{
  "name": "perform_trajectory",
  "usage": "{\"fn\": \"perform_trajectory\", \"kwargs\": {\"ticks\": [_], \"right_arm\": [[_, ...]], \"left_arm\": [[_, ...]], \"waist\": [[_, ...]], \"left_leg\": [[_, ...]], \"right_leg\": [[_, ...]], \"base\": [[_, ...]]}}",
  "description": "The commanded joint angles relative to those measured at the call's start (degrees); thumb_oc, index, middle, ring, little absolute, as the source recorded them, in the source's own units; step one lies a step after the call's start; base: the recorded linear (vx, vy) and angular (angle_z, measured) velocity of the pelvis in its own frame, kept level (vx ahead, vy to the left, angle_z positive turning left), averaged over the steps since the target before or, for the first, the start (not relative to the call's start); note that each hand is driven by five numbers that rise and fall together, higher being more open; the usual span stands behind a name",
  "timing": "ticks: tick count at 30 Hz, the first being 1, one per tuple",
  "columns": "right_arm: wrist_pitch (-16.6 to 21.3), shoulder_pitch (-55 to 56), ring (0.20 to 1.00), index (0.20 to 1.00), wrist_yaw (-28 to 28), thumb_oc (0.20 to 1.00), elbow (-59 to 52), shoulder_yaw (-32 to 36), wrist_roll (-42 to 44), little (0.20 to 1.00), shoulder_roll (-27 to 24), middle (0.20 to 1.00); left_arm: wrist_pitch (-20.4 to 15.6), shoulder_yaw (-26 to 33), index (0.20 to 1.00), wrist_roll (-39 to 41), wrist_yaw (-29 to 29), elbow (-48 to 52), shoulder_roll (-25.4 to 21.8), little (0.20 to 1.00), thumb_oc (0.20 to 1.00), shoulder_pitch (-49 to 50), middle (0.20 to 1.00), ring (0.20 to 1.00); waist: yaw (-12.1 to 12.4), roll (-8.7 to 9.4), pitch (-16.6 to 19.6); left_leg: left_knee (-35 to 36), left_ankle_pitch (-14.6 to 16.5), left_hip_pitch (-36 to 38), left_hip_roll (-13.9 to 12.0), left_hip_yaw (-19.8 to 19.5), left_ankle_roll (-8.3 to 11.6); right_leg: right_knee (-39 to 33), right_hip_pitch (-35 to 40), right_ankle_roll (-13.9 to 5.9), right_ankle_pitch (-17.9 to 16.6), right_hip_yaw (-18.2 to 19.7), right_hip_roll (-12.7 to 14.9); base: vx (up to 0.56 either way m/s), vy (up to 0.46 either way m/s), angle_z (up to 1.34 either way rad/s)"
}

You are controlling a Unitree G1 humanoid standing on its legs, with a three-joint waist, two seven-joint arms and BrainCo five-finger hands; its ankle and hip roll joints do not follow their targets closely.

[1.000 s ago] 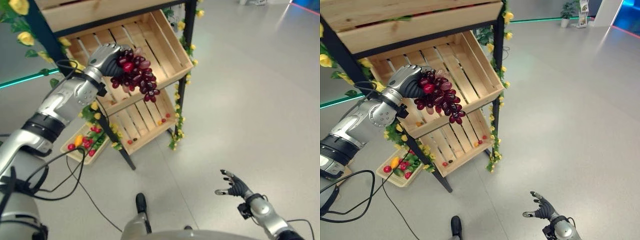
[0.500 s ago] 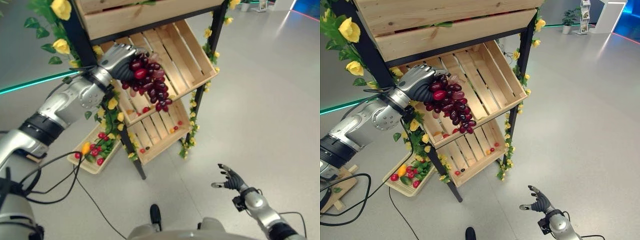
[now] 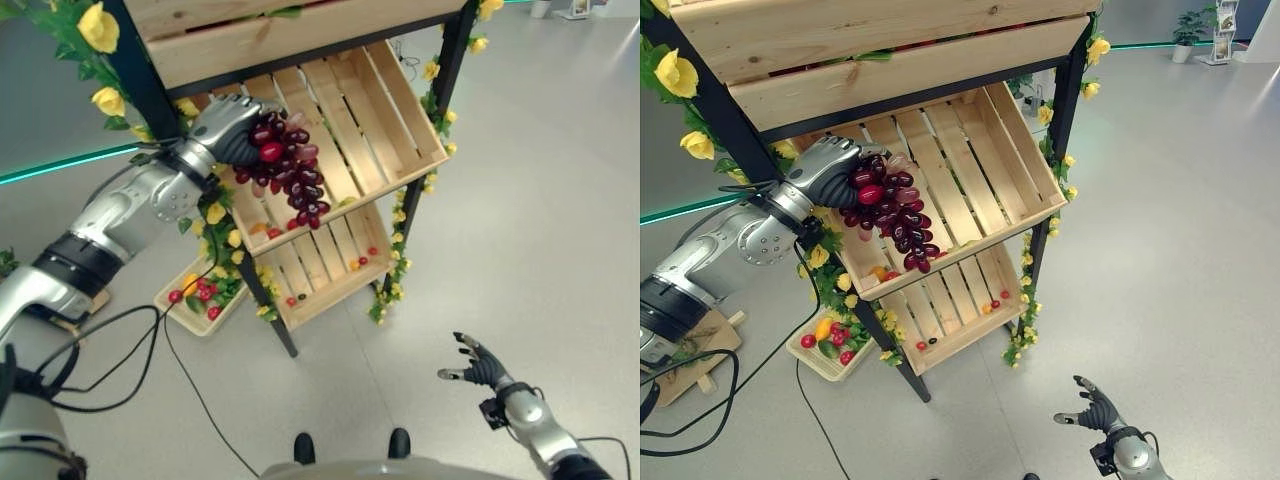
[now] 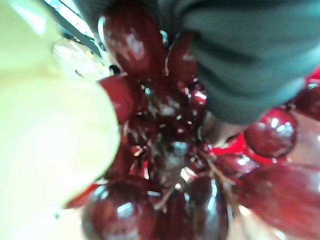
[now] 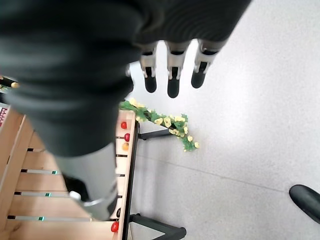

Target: Pick up the fruits from the basket on one side to the basket on the other side

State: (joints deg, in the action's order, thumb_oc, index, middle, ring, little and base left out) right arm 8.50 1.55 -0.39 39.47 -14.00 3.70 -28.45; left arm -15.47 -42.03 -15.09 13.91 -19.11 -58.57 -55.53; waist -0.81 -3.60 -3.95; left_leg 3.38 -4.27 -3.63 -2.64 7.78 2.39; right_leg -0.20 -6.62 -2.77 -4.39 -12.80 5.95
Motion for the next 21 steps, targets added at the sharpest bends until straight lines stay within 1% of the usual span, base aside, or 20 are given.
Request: {"fn": "perform_trajectory", "kwargs": {"ticks": [1,7,9,14,16,21], "right_arm": [[2.49,-0.19,1.0,1.0,-0.98,1.0,-2.36,1.01,1.6,1.0,-1.6,1.0],[2.39,1.23,1.0,1.0,-1.13,1.0,-2.01,1.02,1.61,1.0,-1.14,1.0],[2.28,1.34,1.0,1.0,-1.3,1.0,-1.77,0.94,1.85,1.0,-1.23,1.0],[2.03,0.96,1.0,1.0,-1.62,1.0,-1.5,0.54,2.41,1.0,-0.86,1.0],[1.82,1.14,1.0,1.0,-1.63,1.0,-2.12,0.32,2.72,1.0,-0.57,1.0],[1.55,1.8,1.0,1.0,-1.67,1.0,-2.65,0.25,2.73,1.0,-0.31,1.0]], "left_arm": [[2.98,4.99,0.2,-0.48,1.91,-12.89,2.03,0.2,0.2,-11.59,0.2,0.2],[4.65,0.63,0.2,-4.38,1.07,-18.3,3.11,0.2,0.2,-14.69,0.2,0.2],[6.14,-1.49,0.2,-6.51,0.13,-22.08,4.48,0.2,0.2,-16.37,0.2,0.2],[7.14,-4.23,0.2,-8.56,-0.72,-26.97,7.08,0.2,0.2,-18.69,0.2,0.2],[7.7,-4.75,0.2,-9.03,-1.23,-29.49,8.25,0.2,0.2,-19.12,0.2,0.2],[8.61,-4.96,0.2,-9.8,-1.49,-31.57,9.89,0.2,0.2,-19.71,0.2,0.2]], "waist": [[-3.73,0.2,0.86],[-4.26,-0.19,1.34],[-4.67,-0.46,1.19],[-5.23,-0.86,0.47],[-5.89,-1.45,-0.19],[-6.45,-2.19,-0.74]], "left_leg": [[-1.7,2.36,-0.2,2.88,1.3,-0.92],[-0.95,2.39,0.37,2.86,1.99,-0.86],[-0.61,2.25,0.45,2.75,2.28,-0.77],[-0.71,2.2,0.27,2.65,2.55,-0.66],[-0.98,2.24,0.01,2.61,2.84,-0.56],[-1.0,2.16,-0.02,2.53,3.27,-0.36]], "right_leg": [[-0.16,4.58,-5.79,1.54,-0.42,0.92],[-0.97,5.0,-6.07,1.32,0.16,0.92],[-1.1,4.85,-6.14,1.22,0.4,0.91],[-0.94,4.39,-6.02,1.28,0.85,0.93],[-0.78,3.86,-5.93,1.31,1.26,0.98],[-1.17,3.76,-5.88,1.09,1.6,0.94]], "base": [[0.02,0.0,-0.04],[0.02,-0.004,-0.03],[0.0,-0.014,-0.09],[0.0,-0.007,-0.02],[0.0,0.0,0.0],[-0.01,-0.013,-0.09]]}}
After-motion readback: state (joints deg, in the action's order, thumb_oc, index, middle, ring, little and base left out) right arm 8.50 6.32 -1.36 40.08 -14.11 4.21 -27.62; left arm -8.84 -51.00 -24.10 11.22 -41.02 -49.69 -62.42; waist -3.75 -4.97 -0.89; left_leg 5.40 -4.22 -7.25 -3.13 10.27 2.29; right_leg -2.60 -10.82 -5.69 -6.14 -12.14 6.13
